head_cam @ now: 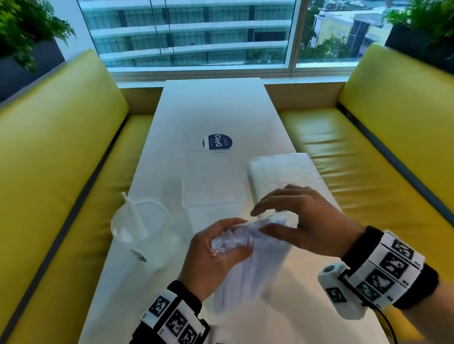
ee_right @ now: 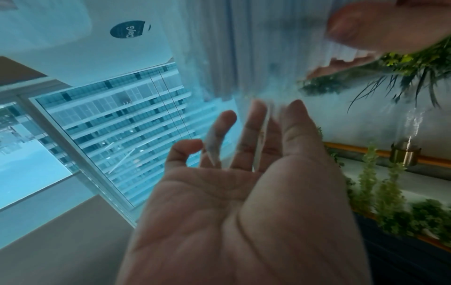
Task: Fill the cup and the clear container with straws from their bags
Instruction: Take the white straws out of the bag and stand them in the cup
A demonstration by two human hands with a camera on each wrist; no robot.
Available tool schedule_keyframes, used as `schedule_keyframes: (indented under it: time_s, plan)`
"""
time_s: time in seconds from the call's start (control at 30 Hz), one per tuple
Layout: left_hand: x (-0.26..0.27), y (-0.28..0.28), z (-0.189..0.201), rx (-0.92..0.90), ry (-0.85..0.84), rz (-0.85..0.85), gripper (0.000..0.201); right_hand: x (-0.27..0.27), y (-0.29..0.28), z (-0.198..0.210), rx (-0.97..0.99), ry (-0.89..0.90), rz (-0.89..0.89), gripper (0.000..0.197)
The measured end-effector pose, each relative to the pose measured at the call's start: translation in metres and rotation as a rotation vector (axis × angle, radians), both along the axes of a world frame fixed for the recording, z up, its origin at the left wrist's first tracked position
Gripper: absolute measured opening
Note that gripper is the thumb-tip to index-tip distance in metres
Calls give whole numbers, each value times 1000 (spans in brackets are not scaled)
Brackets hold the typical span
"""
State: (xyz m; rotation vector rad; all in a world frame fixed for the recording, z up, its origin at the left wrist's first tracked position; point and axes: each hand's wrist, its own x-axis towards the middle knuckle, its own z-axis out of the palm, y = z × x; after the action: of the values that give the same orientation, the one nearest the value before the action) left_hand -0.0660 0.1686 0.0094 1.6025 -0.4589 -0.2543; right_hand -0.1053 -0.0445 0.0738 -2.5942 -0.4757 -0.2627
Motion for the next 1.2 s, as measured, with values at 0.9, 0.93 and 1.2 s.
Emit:
schedule_keyframes:
  time_s: [0.9, 0.93, 1.2]
  plan:
    - [12, 36, -11, -73, -66, -22, 76, 24, 43, 13, 341, 242, -98, 26]
    - [9, 37, -11, -113, -76, -25, 77, 23, 44, 13, 422, 303, -128, 27]
    - [3, 46, 4, -127, -307, 11, 6, 29, 46, 8, 474, 435, -245, 14]
